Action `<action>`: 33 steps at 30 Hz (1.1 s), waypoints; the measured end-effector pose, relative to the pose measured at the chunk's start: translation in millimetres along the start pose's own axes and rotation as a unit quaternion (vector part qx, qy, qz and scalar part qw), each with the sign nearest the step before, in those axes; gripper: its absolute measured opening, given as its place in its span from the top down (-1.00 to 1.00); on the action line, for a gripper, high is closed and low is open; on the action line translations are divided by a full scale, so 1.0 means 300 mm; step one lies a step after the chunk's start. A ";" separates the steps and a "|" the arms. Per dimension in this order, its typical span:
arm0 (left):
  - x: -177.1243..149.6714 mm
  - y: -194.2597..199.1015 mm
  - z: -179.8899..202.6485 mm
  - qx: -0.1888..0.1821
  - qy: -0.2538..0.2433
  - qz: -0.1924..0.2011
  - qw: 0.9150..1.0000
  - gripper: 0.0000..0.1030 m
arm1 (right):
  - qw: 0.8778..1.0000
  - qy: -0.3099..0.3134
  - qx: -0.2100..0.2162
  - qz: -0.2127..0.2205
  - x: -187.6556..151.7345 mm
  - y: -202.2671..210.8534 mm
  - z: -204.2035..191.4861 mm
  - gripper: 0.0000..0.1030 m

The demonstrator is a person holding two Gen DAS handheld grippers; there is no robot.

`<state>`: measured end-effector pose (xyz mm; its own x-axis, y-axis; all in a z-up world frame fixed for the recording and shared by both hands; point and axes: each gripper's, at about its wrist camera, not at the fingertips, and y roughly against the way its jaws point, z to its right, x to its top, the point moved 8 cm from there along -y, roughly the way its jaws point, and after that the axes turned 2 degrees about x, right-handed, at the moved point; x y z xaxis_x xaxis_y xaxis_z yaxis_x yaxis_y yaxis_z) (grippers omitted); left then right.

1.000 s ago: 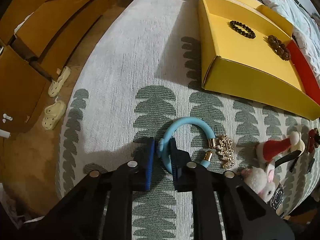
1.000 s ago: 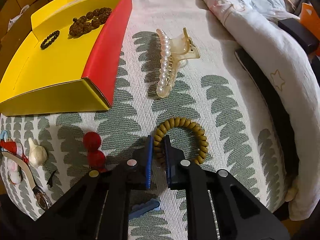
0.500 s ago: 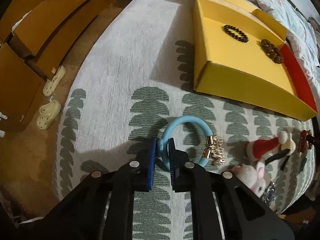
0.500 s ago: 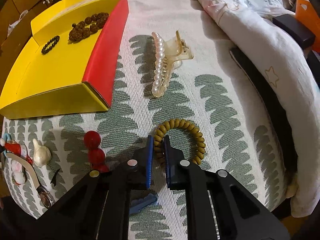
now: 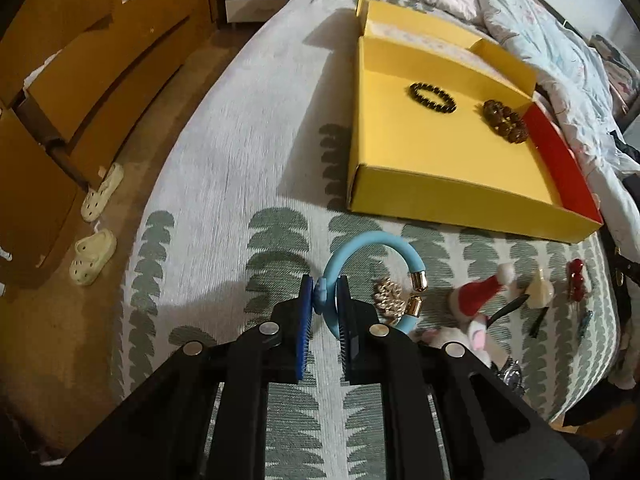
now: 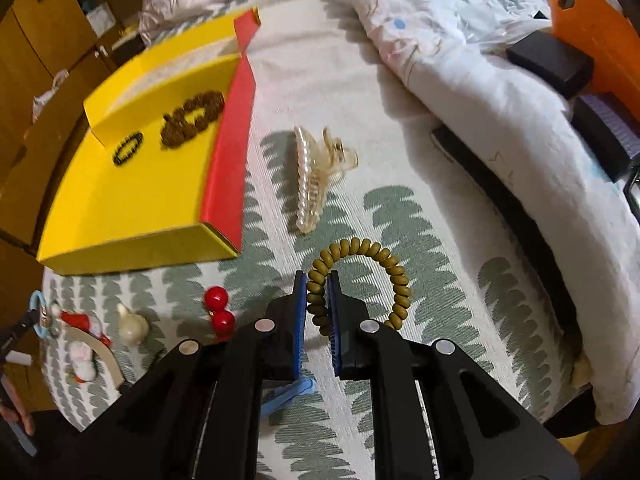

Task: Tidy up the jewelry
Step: 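Close the left tool on the blue bangle while the right tool grasps the olive coiled hair tie, then carry the blue bangle and olive hair tie into the yellow box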

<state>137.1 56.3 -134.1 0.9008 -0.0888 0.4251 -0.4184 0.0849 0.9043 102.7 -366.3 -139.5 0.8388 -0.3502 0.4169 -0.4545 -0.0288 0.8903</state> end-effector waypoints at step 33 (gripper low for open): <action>0.437 -0.241 0.325 -0.019 -0.039 -0.052 0.998 0.76 | 0.986 0.158 0.031 -0.051 0.322 -0.293 -0.604 0.79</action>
<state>274.0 -58.1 -140.0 0.9265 -0.1757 0.3328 -0.3178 0.1081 0.9420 278.0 -227.9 -144.4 0.9282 -0.0334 0.3705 -0.3718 -0.1101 0.9217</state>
